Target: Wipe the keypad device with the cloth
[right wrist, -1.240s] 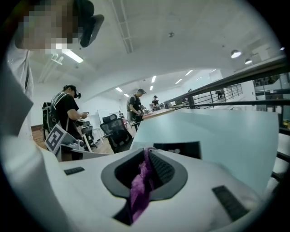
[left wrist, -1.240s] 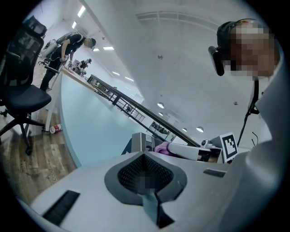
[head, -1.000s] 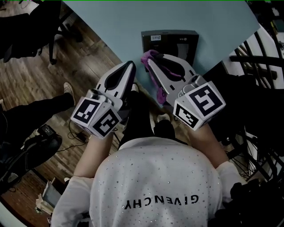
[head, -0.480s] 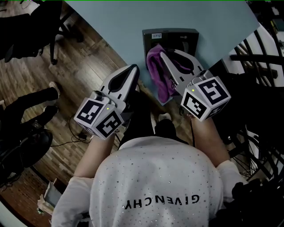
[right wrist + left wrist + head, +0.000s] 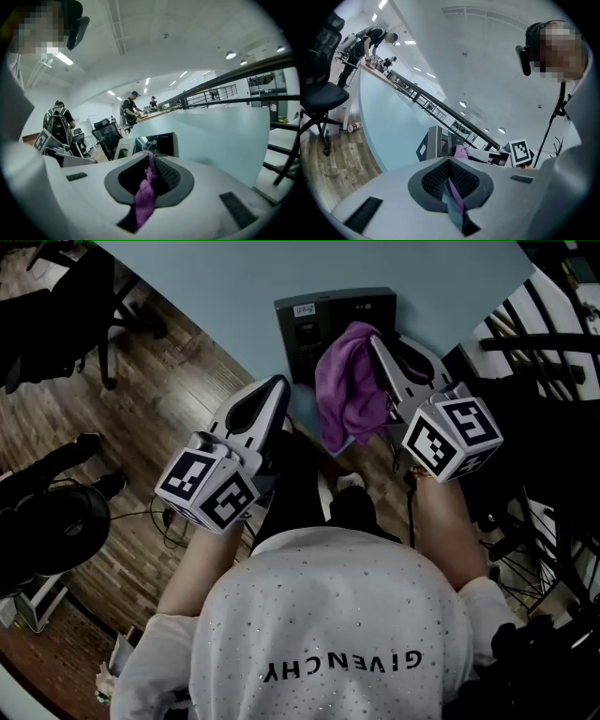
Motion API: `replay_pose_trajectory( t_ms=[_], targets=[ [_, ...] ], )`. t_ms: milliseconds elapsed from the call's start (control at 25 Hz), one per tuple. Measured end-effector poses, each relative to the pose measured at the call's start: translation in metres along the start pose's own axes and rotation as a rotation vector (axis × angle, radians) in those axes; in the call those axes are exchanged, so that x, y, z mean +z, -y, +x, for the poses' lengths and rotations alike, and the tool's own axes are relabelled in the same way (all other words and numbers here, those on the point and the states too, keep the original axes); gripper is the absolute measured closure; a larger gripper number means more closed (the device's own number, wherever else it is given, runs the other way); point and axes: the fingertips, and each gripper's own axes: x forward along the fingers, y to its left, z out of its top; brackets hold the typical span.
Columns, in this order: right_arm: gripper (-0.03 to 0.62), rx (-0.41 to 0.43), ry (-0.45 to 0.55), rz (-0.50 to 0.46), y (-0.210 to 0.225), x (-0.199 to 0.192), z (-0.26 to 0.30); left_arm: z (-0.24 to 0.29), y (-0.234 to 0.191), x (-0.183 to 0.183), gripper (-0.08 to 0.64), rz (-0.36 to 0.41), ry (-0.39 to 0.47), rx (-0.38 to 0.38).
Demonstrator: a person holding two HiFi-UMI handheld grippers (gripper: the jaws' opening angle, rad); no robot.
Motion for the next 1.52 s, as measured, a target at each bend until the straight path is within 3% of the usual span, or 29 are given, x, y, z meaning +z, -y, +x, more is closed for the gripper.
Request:
replay_pose_trajectory(
  t_ms=[600,760,960,1240,1360,1520],
  targets=[
    [0.560,-0.146,0.024,0.096,0.055,-0.007,-0.032,-0.001,0.006,0.000,0.560,-0.019,0.009,0.010],
    [0.561,-0.042,0.078,0.085,0.017,0.007,-0.029,-0.004,0.005,0.004,0.559,-0.025,0.025,0.016],
    [0.560,0.126,0.039,-0.069,-0.052,0.001,-0.003,-0.009,0.000,0.006,0.559,-0.037,0.041,0.027],
    [0.561,0.310,-0.021,-0.076,-0.116,-0.015,0.021,-0.020,-0.010,0.009,0.560,-0.050,0.070,0.054],
    [0.561,0.331,-0.056,-0.102,-0.127,-0.021,0.028,-0.026,-0.011,0.011,0.560,-0.053,0.076,0.065],
    [0.561,0.268,-0.096,-0.117,-0.114,-0.028,0.034,-0.031,-0.015,0.015,0.560,-0.057,0.094,0.078]
  ],
)
